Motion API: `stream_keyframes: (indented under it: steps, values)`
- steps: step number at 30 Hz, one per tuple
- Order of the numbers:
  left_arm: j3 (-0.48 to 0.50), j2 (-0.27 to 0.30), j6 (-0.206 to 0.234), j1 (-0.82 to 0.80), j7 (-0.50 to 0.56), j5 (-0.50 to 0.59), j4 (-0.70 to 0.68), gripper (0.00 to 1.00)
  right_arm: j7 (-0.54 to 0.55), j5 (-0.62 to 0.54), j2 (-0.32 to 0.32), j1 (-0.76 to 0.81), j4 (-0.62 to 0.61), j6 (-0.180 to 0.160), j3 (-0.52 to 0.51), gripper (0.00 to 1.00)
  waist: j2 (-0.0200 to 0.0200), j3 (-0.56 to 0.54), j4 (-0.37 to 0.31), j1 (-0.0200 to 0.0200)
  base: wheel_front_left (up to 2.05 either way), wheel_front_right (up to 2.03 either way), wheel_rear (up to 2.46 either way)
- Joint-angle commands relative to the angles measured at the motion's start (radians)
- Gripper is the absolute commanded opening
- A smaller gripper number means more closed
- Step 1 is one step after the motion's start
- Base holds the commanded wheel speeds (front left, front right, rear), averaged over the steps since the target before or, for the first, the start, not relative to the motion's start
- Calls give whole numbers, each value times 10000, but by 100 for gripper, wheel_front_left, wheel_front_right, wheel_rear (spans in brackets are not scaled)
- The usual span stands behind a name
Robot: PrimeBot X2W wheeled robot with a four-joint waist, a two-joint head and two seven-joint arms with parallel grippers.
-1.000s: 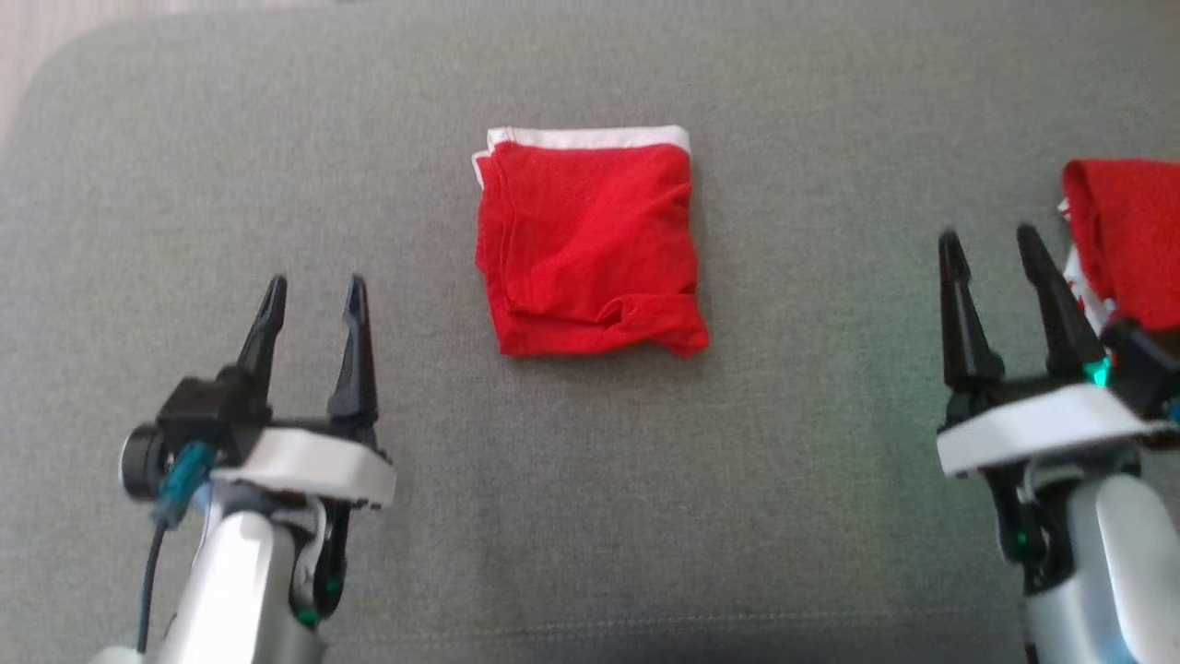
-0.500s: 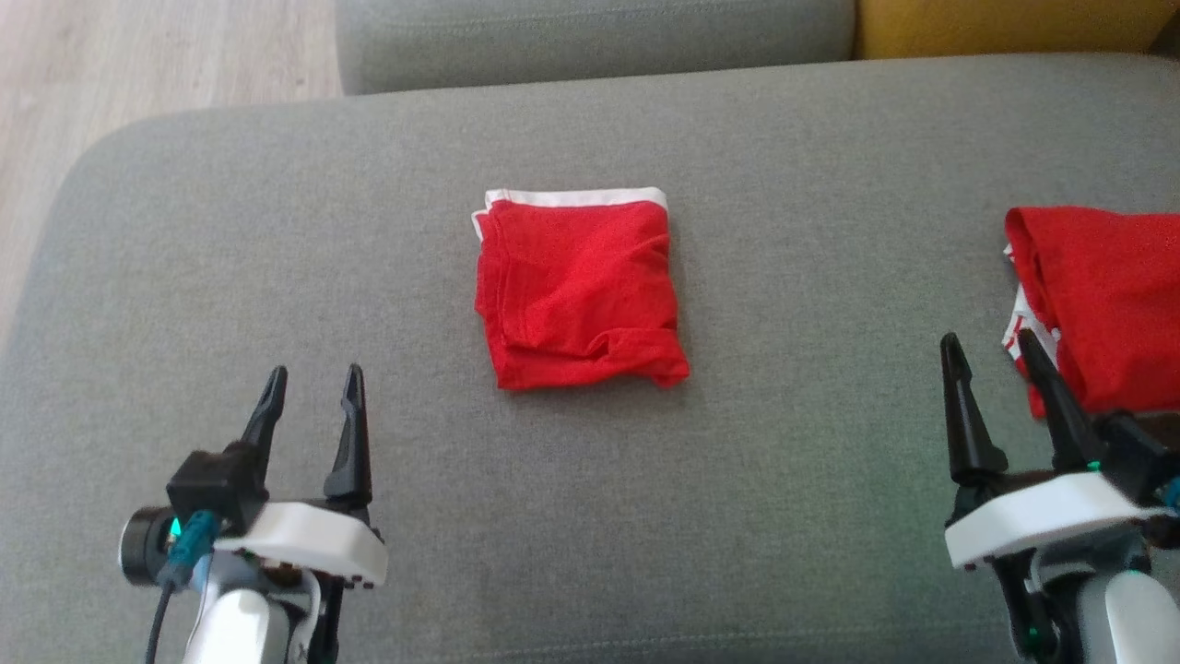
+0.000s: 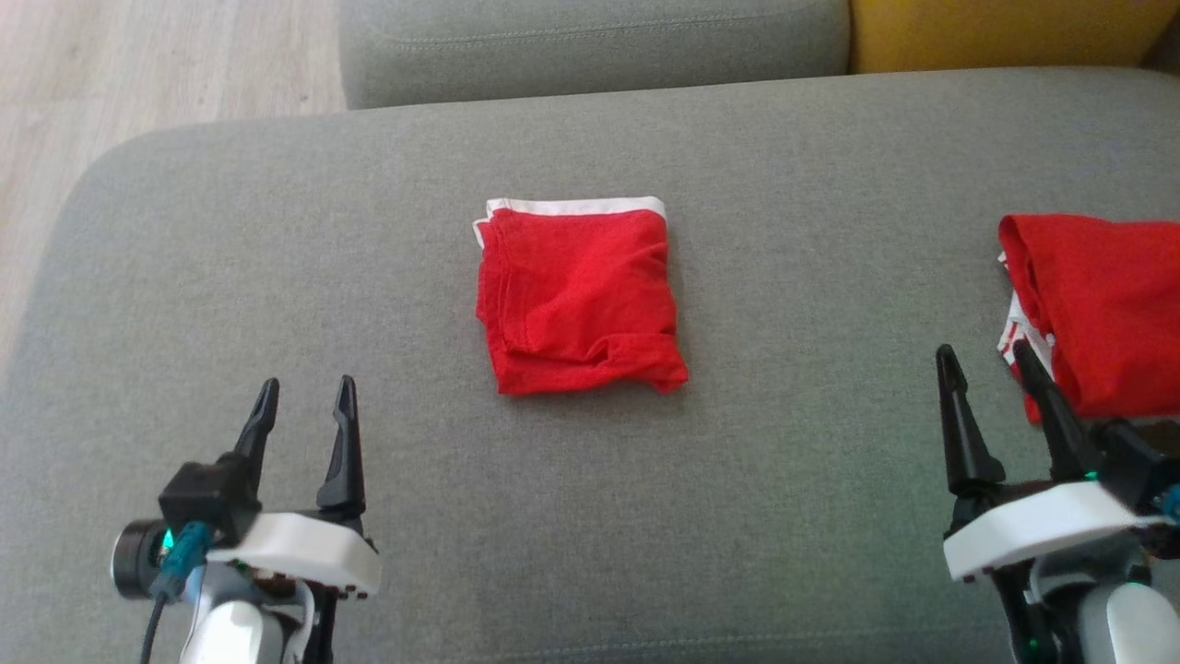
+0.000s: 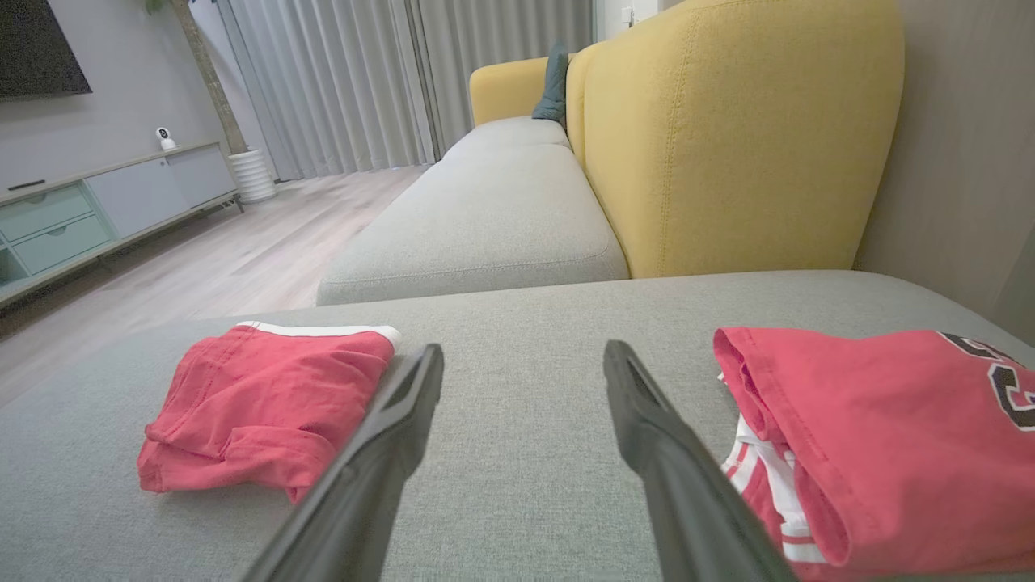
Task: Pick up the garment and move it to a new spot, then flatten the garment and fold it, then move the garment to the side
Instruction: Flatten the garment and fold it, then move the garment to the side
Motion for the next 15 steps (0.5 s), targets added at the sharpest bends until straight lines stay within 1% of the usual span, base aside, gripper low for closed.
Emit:
stream_keyframes:
  steps: [1,15]
  values:
    - [293,187,75,-315,24,-72,-390,100,28,-111,10,-221,-406,-9,268,100,0,-34,-11,0,0,0,0]
    - [193,268,173,-342,64,-129,-417,100,80,-101,41,-198,-376,-9,205,100,0,-77,-64,0,0,0,0]
